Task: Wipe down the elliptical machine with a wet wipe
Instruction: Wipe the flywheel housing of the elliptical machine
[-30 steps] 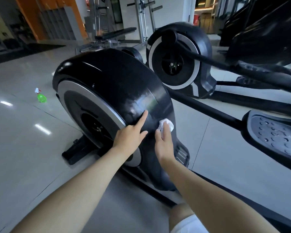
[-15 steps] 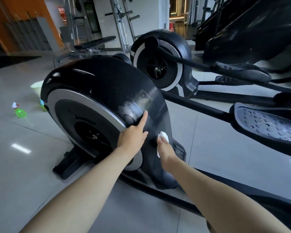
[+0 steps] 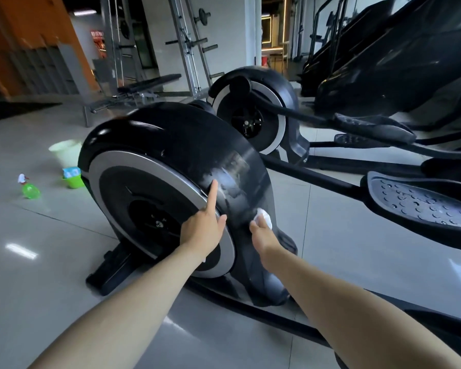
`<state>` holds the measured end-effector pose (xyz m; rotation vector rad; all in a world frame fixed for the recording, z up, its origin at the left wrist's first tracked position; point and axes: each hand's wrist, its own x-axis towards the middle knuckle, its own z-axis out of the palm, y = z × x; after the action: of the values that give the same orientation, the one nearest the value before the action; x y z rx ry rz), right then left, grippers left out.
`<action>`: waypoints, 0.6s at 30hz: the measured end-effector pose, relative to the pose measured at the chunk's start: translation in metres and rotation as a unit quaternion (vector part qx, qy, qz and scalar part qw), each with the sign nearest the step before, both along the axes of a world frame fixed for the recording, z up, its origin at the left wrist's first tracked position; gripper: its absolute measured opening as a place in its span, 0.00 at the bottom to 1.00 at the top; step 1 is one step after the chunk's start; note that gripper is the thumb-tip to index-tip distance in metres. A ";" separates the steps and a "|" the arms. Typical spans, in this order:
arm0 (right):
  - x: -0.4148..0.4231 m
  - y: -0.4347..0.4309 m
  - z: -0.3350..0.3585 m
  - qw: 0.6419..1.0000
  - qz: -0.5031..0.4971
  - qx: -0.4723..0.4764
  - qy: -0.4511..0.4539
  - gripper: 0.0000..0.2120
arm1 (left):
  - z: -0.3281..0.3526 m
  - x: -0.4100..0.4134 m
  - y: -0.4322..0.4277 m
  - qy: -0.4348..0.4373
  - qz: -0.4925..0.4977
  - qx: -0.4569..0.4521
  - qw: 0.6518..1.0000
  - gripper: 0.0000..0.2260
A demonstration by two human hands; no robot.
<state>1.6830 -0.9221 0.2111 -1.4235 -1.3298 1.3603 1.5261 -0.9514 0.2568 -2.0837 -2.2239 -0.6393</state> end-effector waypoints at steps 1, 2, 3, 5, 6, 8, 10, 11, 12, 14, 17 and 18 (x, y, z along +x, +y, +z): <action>0.003 -0.001 -0.007 1.000 -0.002 -0.014 -0.006 0.22 | 0.000 0.000 0.001 0.010 0.000 -0.008 1.000 0.40; 0.004 -0.003 -0.009 1.000 -0.003 -0.016 -0.008 0.21 | 0.001 -0.001 0.003 0.022 -0.001 -0.013 1.000 0.40; 0.002 -0.004 -0.006 1.000 -0.004 -0.003 -0.005 0.21 | 0.001 -0.001 0.006 0.035 -0.002 -0.016 0.999 0.39; -0.008 -0.001 0.011 0.999 0.003 0.050 0.000 0.18 | 0.003 -0.006 0.012 0.052 -0.003 -0.021 0.998 0.39; -0.013 0.001 0.021 0.996 0.008 0.089 -0.010 0.17 | 0.003 -0.008 0.015 0.052 -0.006 -0.021 0.998 0.39; -0.025 0.004 0.044 0.985 0.010 0.169 -0.029 0.17 | 0.004 -0.011 0.017 0.047 -0.015 -0.023 0.999 0.38; -0.039 0.003 0.056 0.979 0.033 0.200 -0.015 0.19 | 0.005 -0.013 0.016 0.039 -0.023 -0.023 0.999 0.38; -0.043 0.003 0.052 0.971 0.044 0.232 -0.042 0.23 | 0.005 -0.014 0.015 0.037 -0.026 -0.020 0.999 0.39; -0.044 0.001 0.043 0.962 0.047 0.257 -0.075 0.27 | 0.004 -0.015 0.015 0.037 -0.029 -0.018 0.999 0.39; -0.041 -0.006 0.017 0.968 0.031 0.231 -0.091 0.31 | 0.002 -0.016 0.014 0.038 -0.034 -0.013 0.999 0.39; -0.028 -0.016 -0.020 0.986 0.005 0.138 -0.098 0.31 | 0.001 -0.018 0.015 0.045 -0.031 -0.005 0.999 0.38; -0.026 -0.016 -0.024 0.987 0.006 0.128 -0.098 0.31 | 0.002 -0.018 0.015 0.048 -0.032 -0.005 0.998 0.38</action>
<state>1.6574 -0.9385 0.1869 -1.3996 -1.5807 1.0322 1.5085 -0.9365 0.2584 -2.1481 -2.1225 -0.5200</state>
